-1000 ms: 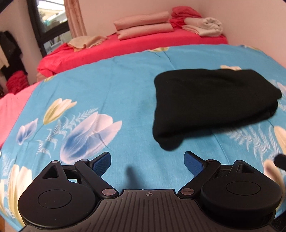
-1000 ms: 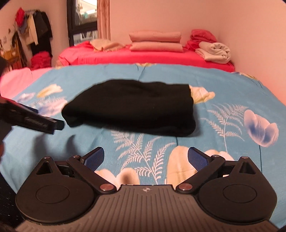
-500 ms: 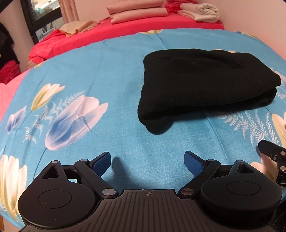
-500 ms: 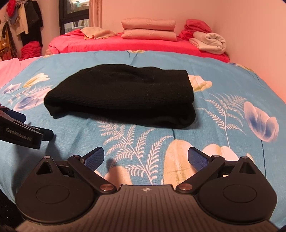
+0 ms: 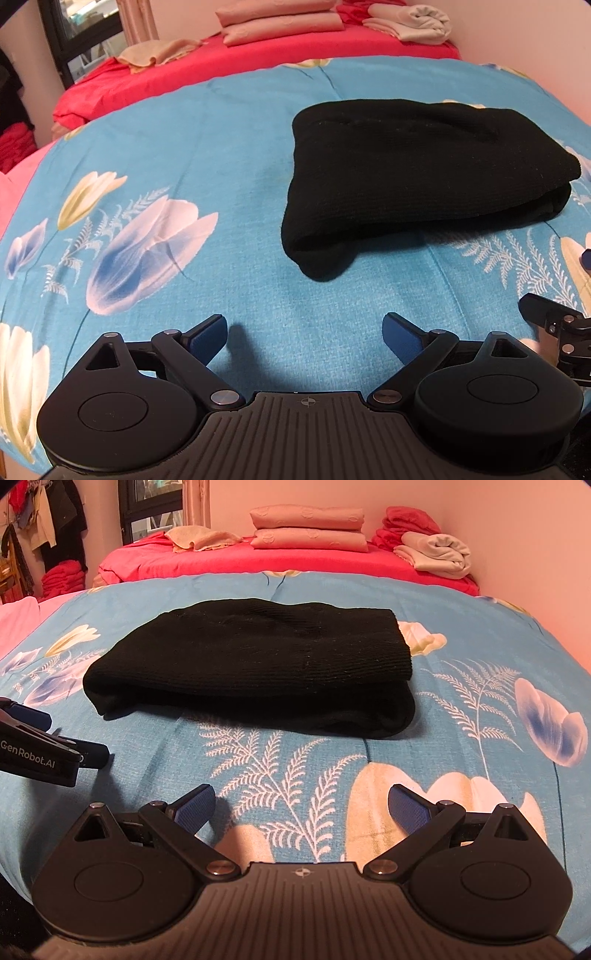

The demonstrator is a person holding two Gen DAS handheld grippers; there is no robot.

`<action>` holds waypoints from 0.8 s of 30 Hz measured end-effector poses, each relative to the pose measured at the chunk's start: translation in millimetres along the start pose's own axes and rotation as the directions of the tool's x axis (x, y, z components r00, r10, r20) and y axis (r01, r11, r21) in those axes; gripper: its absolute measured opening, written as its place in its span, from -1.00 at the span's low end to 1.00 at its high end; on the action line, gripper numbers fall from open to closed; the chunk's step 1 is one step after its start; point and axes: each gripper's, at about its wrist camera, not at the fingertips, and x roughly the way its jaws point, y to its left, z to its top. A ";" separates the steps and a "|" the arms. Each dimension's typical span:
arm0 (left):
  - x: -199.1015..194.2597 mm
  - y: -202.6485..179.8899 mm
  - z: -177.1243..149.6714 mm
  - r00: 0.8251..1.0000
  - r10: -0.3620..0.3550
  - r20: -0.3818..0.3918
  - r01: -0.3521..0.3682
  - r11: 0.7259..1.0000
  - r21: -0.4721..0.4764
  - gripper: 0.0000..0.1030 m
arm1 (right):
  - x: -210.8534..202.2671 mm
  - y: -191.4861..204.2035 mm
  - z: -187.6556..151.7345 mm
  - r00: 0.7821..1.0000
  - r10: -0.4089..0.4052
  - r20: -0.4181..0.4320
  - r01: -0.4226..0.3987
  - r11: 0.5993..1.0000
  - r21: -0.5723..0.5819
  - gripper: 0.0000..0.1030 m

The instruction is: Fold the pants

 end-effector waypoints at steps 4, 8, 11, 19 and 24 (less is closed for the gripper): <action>1.1 2.2 0.3 1.000 -0.012 -0.006 0.012 1.000 -0.006 1.00 | 1.8 2.3 3.3 1.000 0.002 0.000 -0.002 1.000 -0.007 0.95; 2.6 4.4 0.8 1.000 -0.023 -0.010 0.023 1.000 -0.012 1.00 | 2.7 4.3 5.8 1.000 0.005 0.001 -0.005 1.000 -0.014 0.95; 3.1 5.1 0.9 1.000 -0.027 -0.010 0.026 1.000 -0.010 1.00 | 2.6 6.7 7.0 1.000 0.006 0.002 -0.006 1.000 -0.024 0.95; 4.0 6.1 0.8 0.999 -0.032 -0.011 0.032 0.999 -0.010 1.00 | 3.4 8.4 7.9 1.000 0.010 0.001 -0.010 0.999 -0.038 0.95; 4.5 7.5 1.1 0.999 -0.040 -0.013 0.040 0.999 -0.016 1.00 | 2.5 8.1 8.4 1.000 0.013 0.002 -0.013 0.999 -0.048 0.95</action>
